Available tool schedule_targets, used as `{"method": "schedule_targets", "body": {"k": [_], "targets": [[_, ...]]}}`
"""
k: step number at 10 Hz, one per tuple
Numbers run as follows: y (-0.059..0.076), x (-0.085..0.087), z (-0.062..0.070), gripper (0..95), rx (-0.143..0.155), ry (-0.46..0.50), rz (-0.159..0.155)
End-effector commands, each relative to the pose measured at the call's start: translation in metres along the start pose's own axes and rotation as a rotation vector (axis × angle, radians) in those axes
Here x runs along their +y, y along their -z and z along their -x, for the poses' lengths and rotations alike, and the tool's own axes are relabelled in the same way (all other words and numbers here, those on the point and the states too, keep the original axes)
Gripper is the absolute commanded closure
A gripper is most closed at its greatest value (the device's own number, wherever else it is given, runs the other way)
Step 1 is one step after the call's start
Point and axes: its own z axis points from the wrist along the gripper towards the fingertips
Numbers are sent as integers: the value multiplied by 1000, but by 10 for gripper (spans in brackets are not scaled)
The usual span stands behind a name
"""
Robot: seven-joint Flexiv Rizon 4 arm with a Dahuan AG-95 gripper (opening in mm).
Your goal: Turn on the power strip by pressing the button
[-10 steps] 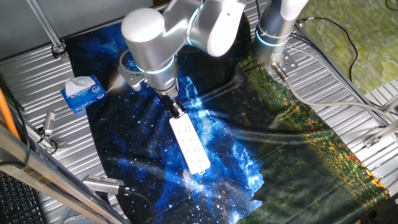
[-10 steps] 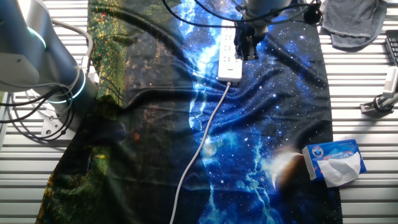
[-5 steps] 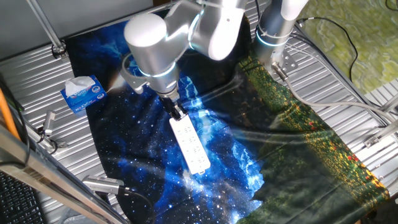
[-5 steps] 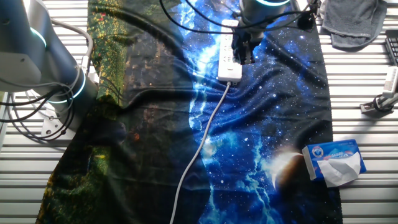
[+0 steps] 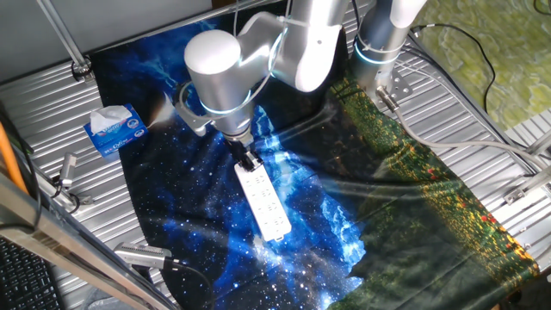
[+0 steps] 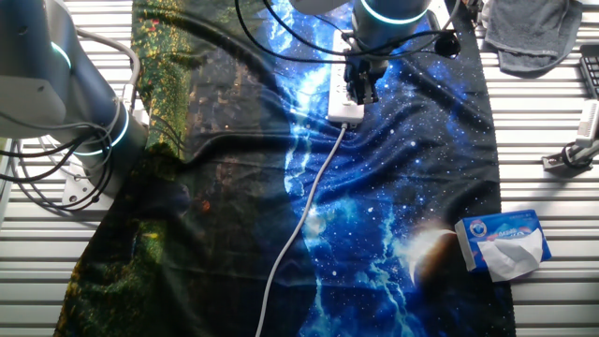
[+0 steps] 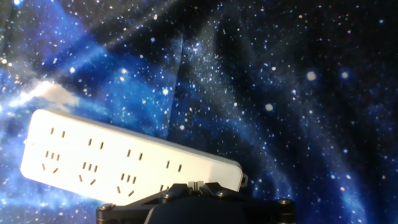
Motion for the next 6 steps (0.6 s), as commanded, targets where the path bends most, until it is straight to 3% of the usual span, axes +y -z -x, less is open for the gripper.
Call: {"method": "schedule_targets", "body": {"k": [1,6], "targets": [[-2,1,-3,950,6,7,4],[-8,2,-7,950,7,15,4]]}}
